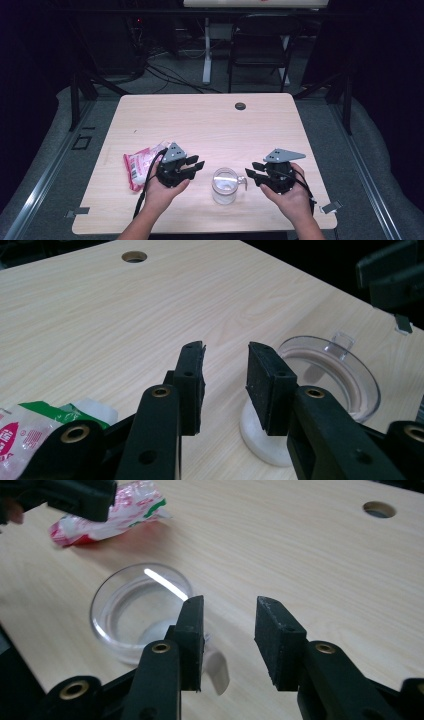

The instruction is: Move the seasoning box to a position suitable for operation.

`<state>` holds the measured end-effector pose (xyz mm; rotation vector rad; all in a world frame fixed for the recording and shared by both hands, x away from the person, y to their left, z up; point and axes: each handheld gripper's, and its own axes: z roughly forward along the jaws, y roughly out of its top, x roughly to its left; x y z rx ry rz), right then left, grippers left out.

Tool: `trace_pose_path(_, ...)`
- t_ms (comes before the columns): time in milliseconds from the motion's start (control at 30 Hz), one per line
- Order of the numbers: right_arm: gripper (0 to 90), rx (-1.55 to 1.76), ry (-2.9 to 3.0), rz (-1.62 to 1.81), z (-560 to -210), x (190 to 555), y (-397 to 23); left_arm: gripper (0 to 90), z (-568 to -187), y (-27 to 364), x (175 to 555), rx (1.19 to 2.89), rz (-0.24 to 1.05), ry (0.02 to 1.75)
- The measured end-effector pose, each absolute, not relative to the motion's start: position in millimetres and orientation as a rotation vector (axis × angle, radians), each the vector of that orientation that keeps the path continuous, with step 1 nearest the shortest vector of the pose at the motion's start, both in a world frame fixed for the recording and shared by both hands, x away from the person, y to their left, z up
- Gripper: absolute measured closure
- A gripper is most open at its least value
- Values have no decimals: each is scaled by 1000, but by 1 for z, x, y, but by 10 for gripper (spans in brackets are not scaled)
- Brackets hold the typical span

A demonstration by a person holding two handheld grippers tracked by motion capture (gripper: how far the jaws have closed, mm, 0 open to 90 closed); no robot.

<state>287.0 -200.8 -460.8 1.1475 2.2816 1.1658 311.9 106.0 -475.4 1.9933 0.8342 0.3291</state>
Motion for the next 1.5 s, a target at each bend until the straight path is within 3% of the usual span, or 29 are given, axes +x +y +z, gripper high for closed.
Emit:
trace_pose_path(133, 723, 1209, 2251, 1206, -462, 289, -199, 673, -480, 106, 308, 1995, 311, 840)
trace_pose_path(300, 792, 1231, 2269, 1219, -469, 286, -198, 771, -488, 102, 302, 2037, 275, 803)
trace_pose_path(500, 808, 1246, 2284, 1205, -480, 284, -195, 894, -498, 99, 298, 2060, 267, 785)
trace_pose_path(1500, 826, 1261, 2304, 1217, -488, 286, -190, 900, -517, 86, 293, 2171, 149, 709)
